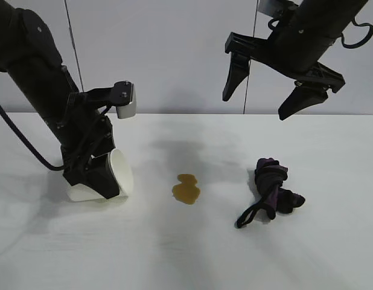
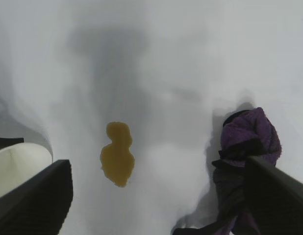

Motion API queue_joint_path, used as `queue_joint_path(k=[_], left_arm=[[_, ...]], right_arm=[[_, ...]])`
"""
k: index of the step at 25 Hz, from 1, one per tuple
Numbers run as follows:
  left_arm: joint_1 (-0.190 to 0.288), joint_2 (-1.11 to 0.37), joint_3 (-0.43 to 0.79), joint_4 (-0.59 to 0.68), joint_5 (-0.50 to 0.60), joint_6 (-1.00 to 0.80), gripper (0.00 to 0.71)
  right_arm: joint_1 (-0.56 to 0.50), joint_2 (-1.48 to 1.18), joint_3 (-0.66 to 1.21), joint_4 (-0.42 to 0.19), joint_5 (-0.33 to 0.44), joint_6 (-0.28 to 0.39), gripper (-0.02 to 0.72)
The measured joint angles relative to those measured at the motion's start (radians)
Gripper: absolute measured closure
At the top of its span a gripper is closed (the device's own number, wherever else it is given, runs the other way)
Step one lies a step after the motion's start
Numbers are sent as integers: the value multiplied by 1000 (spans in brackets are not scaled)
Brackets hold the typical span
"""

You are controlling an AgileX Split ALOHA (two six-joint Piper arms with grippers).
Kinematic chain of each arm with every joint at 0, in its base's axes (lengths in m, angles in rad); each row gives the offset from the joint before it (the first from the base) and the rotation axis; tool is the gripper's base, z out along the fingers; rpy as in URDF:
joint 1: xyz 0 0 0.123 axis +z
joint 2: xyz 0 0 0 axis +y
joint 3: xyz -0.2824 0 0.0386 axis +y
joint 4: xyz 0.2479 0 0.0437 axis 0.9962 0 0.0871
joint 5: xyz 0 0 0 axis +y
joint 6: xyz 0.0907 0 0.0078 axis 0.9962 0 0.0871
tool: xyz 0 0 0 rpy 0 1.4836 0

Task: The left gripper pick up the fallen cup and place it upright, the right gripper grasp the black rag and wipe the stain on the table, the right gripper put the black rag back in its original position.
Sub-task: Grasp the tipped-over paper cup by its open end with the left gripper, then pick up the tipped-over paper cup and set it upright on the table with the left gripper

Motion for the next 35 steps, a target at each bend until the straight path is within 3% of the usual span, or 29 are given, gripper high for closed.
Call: queue_joint_path(k=[3, 8, 13, 22, 30, 35], left_arm=[[50, -47, 0, -163, 86, 98, 254], [183, -92, 26, -415, 235, 240, 254], [279, -92, 133, -672, 339, 558, 254], [305, -82, 360, -1045, 355, 1090, 254], [317, 100, 384, -1077, 350, 1191, 254], [342, 139, 384, -1080, 349, 1221, 254]], right_arm=[[0, 0, 0, 0, 2, 0, 52], [0, 0, 0, 0, 5, 0, 52], [0, 0, 0, 0, 6, 0, 52], [0, 0, 0, -10, 13, 0, 52], [0, 0, 0, -22, 35, 0, 52], [0, 0, 0, -26, 37, 0, 52]])
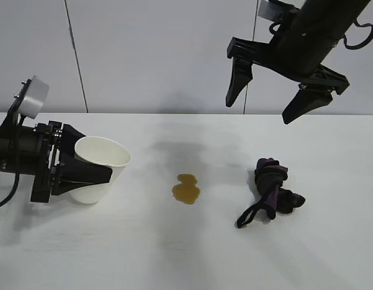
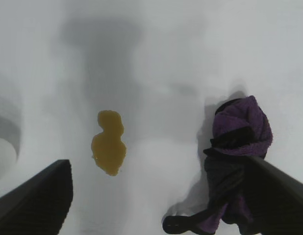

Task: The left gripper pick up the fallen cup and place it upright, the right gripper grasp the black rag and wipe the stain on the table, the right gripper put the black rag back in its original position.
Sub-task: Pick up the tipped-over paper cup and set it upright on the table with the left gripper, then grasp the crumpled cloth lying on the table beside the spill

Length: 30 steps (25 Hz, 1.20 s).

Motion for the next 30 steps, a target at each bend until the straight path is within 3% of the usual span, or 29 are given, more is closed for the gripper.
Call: queue_joint_path(k=[6, 12, 19, 22, 25, 30], left_arm=[[16, 6, 0, -7, 0, 5, 243], [16, 6, 0, -7, 0, -70, 47], [16, -109, 0, -5, -16, -388, 18], [5, -220, -2, 5, -185, -679, 17], [-22, -330, -38, 189, -389, -1089, 17], [-114, -443, -178, 696, -444, -1726, 17]], right_arm=[[0, 0, 0, -1, 2, 0, 52], [0, 0, 0, -1, 3, 0, 52], [0, 0, 0, -1, 14, 0, 52], [0, 0, 0, -1, 19, 0, 52], [0, 0, 0, -1, 19, 0, 52], [0, 0, 0, -1, 20, 0, 52]])
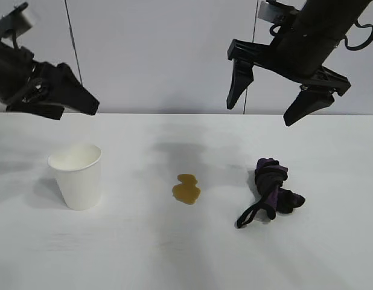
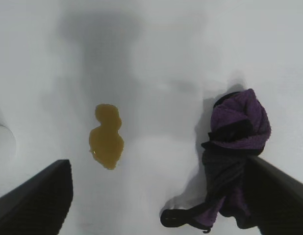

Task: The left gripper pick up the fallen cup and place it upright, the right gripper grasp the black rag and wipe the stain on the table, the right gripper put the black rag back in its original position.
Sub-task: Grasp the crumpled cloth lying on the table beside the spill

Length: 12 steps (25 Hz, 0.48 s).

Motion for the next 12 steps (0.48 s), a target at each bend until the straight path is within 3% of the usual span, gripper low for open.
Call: queue_joint_path(k=[3, 6, 12], left_arm=[[-30, -11, -88, 244, 13, -363, 17], [-33, -11, -129, 379, 34, -570, 17], [-33, -11, -158, 433, 91, -633, 17]], right_arm=[[0, 0, 0, -8, 5, 0, 52], [0, 0, 0, -33, 25, 0, 52], [0, 0, 0, -135, 55, 4, 52]])
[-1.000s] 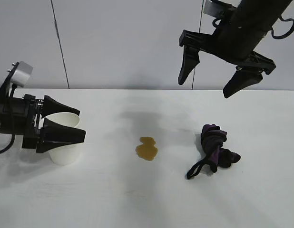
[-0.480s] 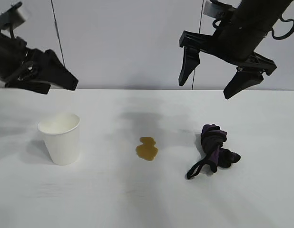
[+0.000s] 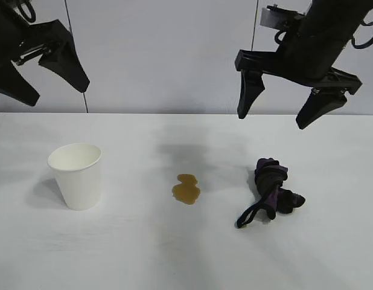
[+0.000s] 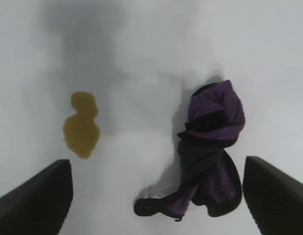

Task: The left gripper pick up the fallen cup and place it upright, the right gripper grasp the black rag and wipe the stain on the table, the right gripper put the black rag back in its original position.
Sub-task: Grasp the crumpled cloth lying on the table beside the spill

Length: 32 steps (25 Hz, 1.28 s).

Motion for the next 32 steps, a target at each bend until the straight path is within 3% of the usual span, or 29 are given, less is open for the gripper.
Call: queue_joint_path(k=[14, 26, 32], left_arm=[[0, 0, 0, -15, 11, -1, 17], [0, 0, 0, -16, 8, -1, 17], [0, 0, 0, -16, -4, -1, 17]], right_arm=[[0, 184, -4, -26, -16, 3, 106], [0, 269, -5, -22, -48, 2, 353], [0, 275, -6, -15, -52, 2, 559]])
